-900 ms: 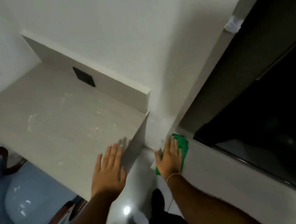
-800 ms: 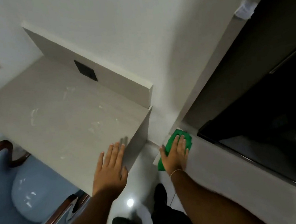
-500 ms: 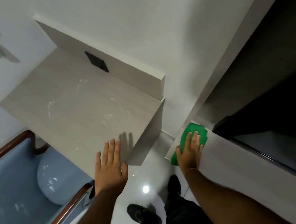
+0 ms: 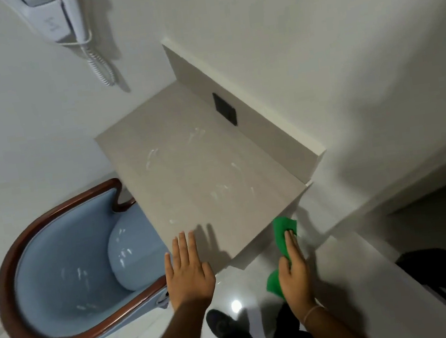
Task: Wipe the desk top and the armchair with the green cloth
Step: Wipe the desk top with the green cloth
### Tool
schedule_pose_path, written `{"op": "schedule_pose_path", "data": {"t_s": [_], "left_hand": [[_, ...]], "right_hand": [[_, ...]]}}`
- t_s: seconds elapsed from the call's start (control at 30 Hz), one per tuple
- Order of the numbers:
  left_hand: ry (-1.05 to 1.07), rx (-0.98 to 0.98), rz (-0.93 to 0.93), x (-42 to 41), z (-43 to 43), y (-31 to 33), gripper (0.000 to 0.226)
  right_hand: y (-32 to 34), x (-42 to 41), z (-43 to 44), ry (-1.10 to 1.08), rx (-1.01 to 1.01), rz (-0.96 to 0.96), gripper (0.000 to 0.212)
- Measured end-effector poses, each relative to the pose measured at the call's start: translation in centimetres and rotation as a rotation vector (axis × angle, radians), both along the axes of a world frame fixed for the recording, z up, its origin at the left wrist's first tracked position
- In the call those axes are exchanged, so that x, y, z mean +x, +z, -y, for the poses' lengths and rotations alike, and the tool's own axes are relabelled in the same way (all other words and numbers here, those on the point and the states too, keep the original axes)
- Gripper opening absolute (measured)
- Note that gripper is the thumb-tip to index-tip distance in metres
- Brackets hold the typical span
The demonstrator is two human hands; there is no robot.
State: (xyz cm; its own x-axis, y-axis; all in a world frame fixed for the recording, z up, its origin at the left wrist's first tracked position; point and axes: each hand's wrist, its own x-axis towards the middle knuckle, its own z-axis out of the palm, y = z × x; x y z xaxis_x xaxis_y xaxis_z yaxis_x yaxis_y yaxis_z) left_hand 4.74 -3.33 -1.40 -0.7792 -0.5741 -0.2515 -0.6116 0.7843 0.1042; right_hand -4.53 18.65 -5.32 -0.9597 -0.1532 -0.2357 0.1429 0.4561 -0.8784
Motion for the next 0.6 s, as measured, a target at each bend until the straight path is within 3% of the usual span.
{"op": "schedule_pose_path", "data": {"t_s": [0.17,0.3,0.37,0.47,0.6], "left_hand": [[0.161,0.04,-0.033,0.2,2.1,-1.9,0.077],[0.239,0.081,-0.101,-0.4,5.6,-4.5,0.072],[0.297,0.101,-0.126,-0.5,7.9,-6.2,0.07],[0.362,0.13,-0.181,-1.4,11.8,-8.4,0.069],[0.402,0.202,-0.233,-4.6,16.8,-11.0,0.069]], "right_hand": [[0.2,-0.7,9.0,0.397,-0.011,-0.142,0.071],[-3.0,-1.1,16.6,0.901,0.294,-0.239,0.068],[-4.9,-0.8,19.1,1.055,0.482,-0.396,0.064],[-6.8,-0.4,20.9,1.051,0.577,-0.528,0.06],[-8.1,-0.5,22.4,1.014,0.668,-0.524,0.056]]}}
